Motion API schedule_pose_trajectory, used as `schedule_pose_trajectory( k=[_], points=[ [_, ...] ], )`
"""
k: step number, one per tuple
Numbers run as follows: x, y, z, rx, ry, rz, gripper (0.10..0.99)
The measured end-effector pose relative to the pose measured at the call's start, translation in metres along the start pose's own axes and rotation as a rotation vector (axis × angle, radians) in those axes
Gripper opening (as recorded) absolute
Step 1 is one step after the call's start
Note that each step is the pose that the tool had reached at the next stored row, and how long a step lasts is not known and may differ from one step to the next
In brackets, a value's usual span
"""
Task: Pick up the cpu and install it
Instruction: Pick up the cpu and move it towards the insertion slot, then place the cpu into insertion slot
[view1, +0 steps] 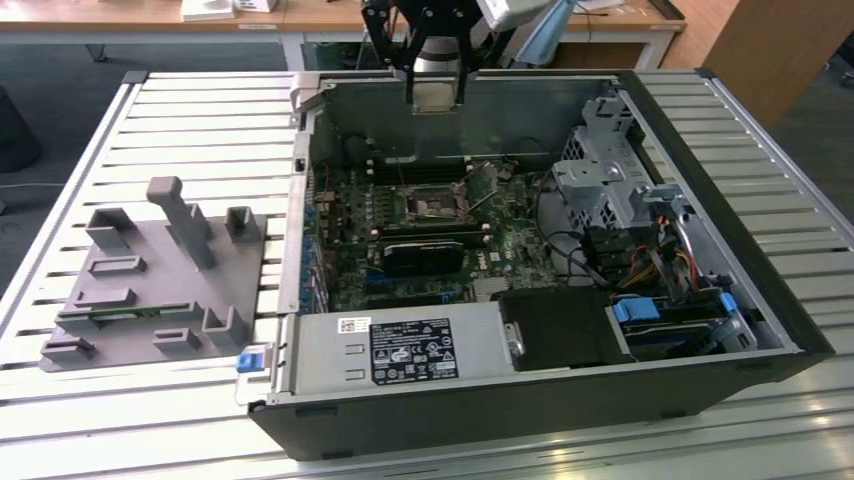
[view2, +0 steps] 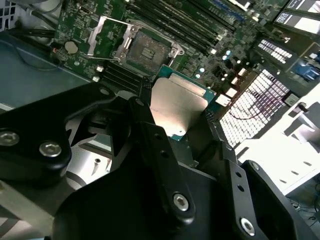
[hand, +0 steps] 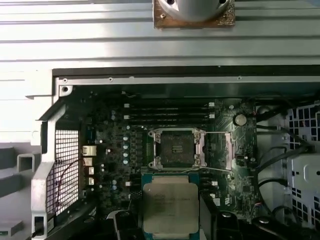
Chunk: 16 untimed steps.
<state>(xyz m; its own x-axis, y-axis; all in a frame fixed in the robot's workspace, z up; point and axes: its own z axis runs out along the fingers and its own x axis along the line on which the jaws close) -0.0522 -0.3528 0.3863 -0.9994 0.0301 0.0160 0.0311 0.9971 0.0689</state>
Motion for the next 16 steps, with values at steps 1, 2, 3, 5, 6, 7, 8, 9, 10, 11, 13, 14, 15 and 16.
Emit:
schedule_pose_trajectory(
  k=[1,2,3,5,6,7,8,9,10,11,13,14,15,16],
  points=[
    [-0.0029,0.0017,0.0008,0.0,0.0,0.0,0.537],
    [-0.0062,0.0032,0.0015,0.0,0.0,0.0,0.537],
    [-0.0094,0.0043,0.0019,0.0,0.0,0.0,0.537],
    [-0.0151,0.0057,0.0025,0.0,-0.0005,0.0,0.537],
    [-0.0174,0.0062,0.0028,0.0,-0.0008,0.0,0.537],
    [-0.0196,0.0067,0.003,0.0,-0.0013,0.0,0.537],
    [-0.0227,0.007,0.0032,0.0,-0.0015,0.0,0.537],
    [-0.0251,0.0072,0.0033,0.0,-0.002,0.0,0.537],
    [-0.0277,0.0074,0.0034,0.0,-0.0025,0.0,0.537],
    [-0.0291,0.0075,0.0034,0.0,-0.0028,0.001,0.537],
    [-0.0317,0.0076,0.0035,0.0,-0.0033,0.007,0.537],
    [-0.0324,0.0076,0.0035,0.0,-0.0034,0.009,0.537],
    [-0.0329,0.0076,0.0034,0.0,-0.0035,0.011,0.537],
    [-0.0335,0.0076,0.0034,0.0,-0.0036,0.012,0.537]
  ],
)
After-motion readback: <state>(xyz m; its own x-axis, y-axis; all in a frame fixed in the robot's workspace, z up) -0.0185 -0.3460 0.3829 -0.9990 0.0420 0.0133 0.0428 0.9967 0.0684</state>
